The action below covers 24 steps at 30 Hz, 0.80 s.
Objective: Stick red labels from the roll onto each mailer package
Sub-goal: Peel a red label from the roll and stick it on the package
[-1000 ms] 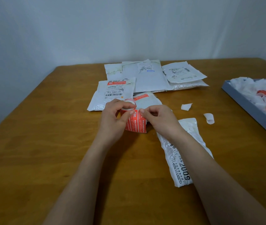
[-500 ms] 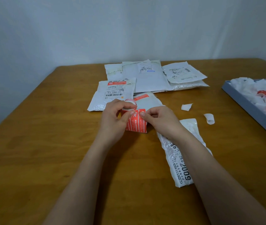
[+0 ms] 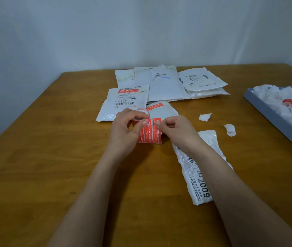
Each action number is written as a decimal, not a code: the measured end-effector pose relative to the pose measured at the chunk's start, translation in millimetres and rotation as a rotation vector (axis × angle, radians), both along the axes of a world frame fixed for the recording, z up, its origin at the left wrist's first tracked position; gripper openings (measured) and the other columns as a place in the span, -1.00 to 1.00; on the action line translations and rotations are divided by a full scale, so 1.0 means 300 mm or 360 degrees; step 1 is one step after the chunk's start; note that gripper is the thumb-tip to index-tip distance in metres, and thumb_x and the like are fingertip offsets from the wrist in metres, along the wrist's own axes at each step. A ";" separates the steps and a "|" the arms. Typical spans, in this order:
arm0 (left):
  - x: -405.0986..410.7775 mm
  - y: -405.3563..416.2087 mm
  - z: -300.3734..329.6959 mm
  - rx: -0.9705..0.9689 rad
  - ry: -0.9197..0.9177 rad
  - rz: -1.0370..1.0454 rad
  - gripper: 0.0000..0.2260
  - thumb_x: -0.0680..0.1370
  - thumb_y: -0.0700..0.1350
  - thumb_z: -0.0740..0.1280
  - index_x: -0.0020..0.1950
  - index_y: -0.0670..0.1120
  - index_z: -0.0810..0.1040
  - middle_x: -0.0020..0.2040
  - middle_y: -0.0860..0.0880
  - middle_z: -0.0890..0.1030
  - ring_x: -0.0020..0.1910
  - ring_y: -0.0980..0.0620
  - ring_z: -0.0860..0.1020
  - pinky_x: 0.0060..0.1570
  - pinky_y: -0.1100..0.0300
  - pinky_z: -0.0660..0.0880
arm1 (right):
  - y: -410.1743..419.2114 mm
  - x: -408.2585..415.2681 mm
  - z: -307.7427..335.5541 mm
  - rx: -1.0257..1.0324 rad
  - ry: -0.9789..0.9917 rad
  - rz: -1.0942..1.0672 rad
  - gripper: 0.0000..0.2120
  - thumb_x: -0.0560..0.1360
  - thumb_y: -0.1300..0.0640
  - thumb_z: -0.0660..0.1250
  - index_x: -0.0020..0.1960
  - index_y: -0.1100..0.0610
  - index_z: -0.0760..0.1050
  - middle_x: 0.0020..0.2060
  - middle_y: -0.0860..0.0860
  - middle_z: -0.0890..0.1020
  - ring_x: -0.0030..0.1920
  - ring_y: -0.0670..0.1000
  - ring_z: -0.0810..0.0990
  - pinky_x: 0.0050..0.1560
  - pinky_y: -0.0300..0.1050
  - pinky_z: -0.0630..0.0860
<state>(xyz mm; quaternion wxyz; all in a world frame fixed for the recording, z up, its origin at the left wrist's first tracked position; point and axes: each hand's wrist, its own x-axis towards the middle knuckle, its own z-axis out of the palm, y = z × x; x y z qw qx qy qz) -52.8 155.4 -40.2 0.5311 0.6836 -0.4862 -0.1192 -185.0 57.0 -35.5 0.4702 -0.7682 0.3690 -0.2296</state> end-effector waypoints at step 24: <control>0.015 -0.002 -0.005 -0.0025 -0.0022 -0.0004 -0.88 0.54 -0.11 0.37 0.03 0.10 0.58 0.02 0.22 0.51 0.16 0.11 0.49 0.10 0.26 0.47 | -0.002 -0.014 0.016 0.0063 0.0118 -0.0065 -0.78 0.54 0.02 0.34 0.01 0.16 0.63 -0.10 -0.01 0.70 -0.12 -0.14 0.64 -0.19 -0.32 0.47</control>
